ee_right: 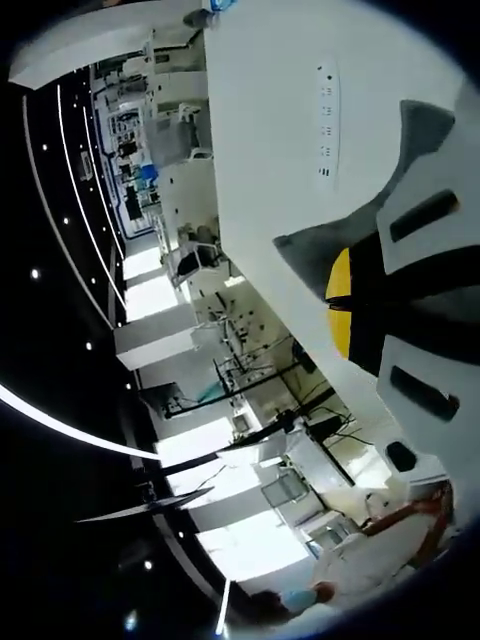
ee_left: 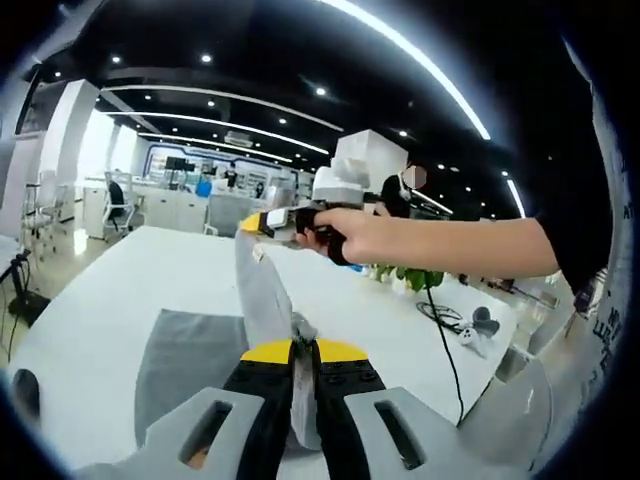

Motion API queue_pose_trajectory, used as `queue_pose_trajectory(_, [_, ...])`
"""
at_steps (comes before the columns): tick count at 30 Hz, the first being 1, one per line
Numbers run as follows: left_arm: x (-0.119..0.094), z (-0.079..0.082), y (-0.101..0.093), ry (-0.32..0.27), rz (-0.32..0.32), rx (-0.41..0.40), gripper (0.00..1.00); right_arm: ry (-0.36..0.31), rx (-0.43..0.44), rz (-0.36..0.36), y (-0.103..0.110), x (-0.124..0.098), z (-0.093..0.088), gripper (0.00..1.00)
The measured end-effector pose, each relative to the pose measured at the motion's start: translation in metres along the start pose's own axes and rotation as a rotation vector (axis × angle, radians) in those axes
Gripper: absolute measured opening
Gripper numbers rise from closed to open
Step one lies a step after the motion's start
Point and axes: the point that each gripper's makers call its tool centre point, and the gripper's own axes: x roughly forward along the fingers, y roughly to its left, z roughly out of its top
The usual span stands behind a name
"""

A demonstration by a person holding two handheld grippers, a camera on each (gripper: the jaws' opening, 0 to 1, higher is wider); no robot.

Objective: Fold the towel on the table until its edges align and the towel forms a compact rectangular stack.

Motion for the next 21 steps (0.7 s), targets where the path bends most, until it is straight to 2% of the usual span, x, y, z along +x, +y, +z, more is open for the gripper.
queue_pose_trajectory(10, [-0.01,-0.021,0.04,0.037,0.075,-0.066,0.07,0.055,0.012,-0.007,0.01,0.027,-0.025,0.0])
queue_pose_trajectory(14, [-0.015,-0.028,0.051,0.046,0.103,-0.077,0.07,0.07,0.01,-0.006,0.014,0.036,-0.036,0.0])
queue_pose_trajectory(16, [-0.016,-0.035,0.056,0.058,0.123,-0.083,0.07,0.091,0.008,-0.004,0.018,0.042,-0.045,0.0])
queue_pose_trajectory(21, [-0.022,-0.05,0.069,0.069,0.182,-0.121,0.07,0.111,0.002,0.006,0.025,0.054,-0.055,0.0])
